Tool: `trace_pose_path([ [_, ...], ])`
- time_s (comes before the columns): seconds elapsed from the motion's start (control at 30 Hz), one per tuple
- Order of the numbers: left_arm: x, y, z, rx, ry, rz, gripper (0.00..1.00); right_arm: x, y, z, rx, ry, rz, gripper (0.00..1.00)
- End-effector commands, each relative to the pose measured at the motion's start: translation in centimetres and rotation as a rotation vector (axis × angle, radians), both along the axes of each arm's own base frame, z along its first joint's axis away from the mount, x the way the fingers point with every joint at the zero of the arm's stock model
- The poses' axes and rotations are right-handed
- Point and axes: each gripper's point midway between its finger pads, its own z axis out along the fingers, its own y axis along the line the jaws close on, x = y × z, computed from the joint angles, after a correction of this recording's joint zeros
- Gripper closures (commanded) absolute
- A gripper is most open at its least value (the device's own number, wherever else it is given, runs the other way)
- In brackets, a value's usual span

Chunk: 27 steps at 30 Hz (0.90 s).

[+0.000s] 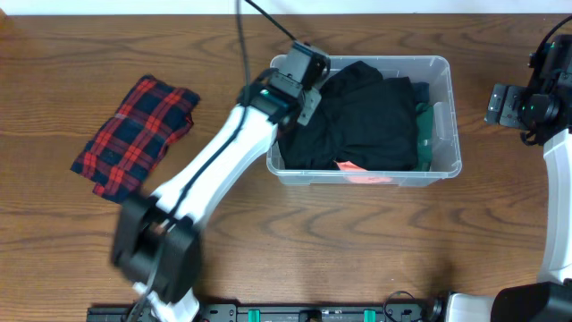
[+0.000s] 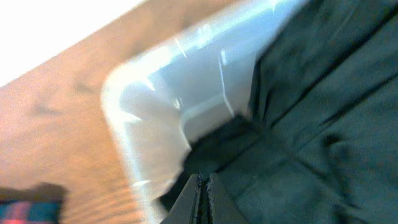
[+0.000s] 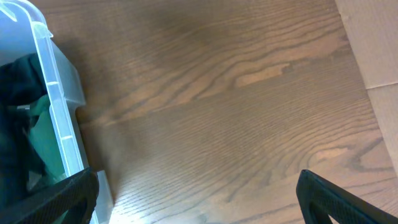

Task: Pack container
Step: 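Withdraw the left gripper up and left toward the plaid shirt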

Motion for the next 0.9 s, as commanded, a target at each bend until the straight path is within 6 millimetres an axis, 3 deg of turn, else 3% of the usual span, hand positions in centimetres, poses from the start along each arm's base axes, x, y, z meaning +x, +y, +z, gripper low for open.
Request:
trace_pose_path([
  [0.0,-0.4,1.6,8.0,-0.078,-0.152,0.045,0.94,0.0,-0.3,0.2,-0.007,-0.005,-0.018,0.01],
  [0.1,-1.1,3.7,8.8,-0.067,-0.139,0.075,0.94,0.0,-0.3,0.2,-0.007,-0.005,-0.018,0.01],
  [0.3,-2.0,9.8,5.9,0.012,0.0,0.239,0.94,0.0,-0.3,0.2,-0.007,-0.005,-0.018,0.01],
  [0.37,-2.0,10.7,5.5,-0.022,0.034,0.261,0.94,0.0,-0.3,0.2,-0.007,-0.005,-0.018,0.01],
  [0.53,-1.8,8.8,5.3,-0.18,0.093,0.165,0.94,0.0,-0.3,0.2,-0.007,-0.005,-0.018,0.01],
  [0.73,0.2,8.0,4.6,-0.206,0.059,0.165,0.92,0.0,-0.3,0.2,-0.007,-0.005,-0.018,0.01],
  [0.8,1.0,7.4,3.9,-0.22,0.06,0.16,0.86,0.0,-0.3,0.2,-0.007,-0.005,-0.018,0.01],
  [0.87,1.7,6.8,2.8,-0.233,0.076,0.148,0.61,0.0,-0.3,0.2,-0.007,-0.005,-0.018,0.01],
])
